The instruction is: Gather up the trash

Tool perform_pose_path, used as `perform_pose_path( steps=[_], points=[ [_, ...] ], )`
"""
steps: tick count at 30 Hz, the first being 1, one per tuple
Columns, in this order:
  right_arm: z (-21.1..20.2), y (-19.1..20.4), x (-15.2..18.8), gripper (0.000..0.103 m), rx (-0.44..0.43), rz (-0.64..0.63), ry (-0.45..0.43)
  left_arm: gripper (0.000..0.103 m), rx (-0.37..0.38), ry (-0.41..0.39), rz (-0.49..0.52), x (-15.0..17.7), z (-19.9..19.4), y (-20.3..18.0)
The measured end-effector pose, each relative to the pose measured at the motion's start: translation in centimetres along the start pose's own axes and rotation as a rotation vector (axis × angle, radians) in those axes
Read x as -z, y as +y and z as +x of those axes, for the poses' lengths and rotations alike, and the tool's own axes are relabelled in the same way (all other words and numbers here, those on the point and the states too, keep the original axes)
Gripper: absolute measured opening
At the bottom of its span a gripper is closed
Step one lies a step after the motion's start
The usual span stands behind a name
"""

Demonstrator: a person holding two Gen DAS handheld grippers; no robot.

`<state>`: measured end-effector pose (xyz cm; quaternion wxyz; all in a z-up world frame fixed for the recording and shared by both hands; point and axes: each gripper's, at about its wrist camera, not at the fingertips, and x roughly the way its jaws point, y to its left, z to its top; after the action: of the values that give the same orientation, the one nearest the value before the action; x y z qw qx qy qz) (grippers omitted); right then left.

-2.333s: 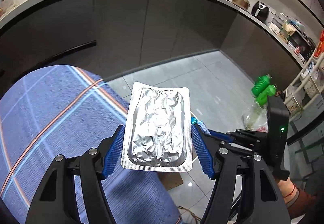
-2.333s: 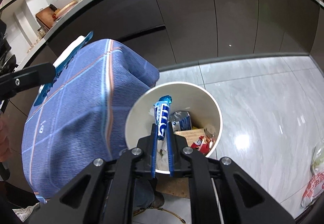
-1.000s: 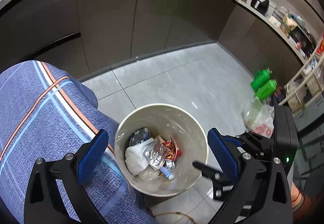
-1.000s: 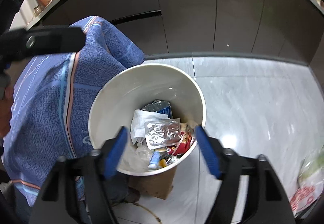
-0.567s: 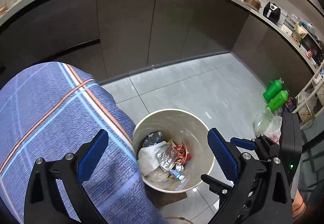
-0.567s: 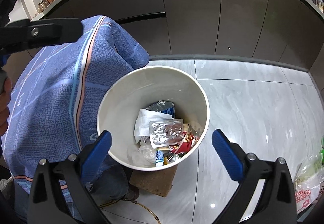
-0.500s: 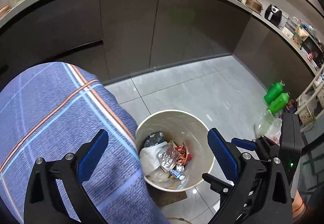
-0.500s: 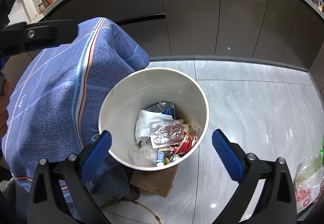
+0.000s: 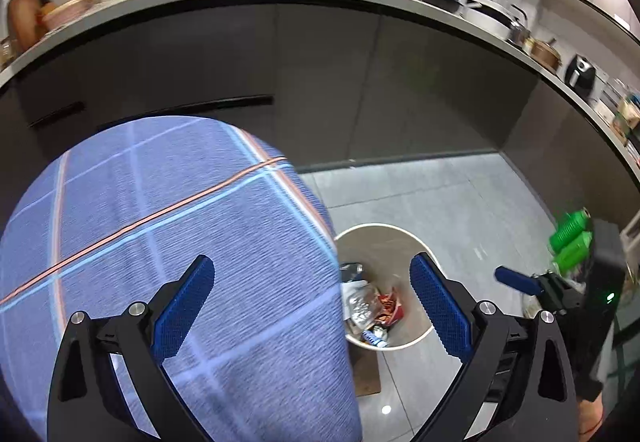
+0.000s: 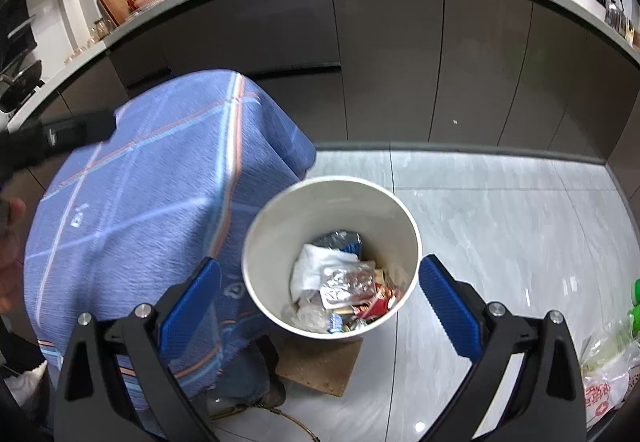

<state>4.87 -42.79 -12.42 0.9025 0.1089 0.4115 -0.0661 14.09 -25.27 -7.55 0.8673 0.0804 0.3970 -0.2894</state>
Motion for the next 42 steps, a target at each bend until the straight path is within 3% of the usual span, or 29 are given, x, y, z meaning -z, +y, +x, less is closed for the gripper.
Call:
perform_pose_path(
  steps=[12,25,34,42],
  points=[
    [-6.7,4.4,-1.7,0.100,-0.032,-0.048,-0.105,0.094,-0.119,-0.048,-0.126,3.9,-7.2,4.2],
    [-10.6,10.4,-2.2,0.100,-0.103,-0.083,-0.139,0.095,-0.253,-0.116,-0.224,8.1,-15.1,8.1],
    [-11.8,14.6,-2.1,0.100,-0.154,-0.116,-0.163,0.095,-0.279,-0.137,-0.269,9.6,-17.2,9.6],
    [-12.2,16.8,-2.6,0.100,-0.144,-0.154,-0.181,0.095,-0.297,-0.161,-0.281,9.7,-18.2,10.6]
  ],
)
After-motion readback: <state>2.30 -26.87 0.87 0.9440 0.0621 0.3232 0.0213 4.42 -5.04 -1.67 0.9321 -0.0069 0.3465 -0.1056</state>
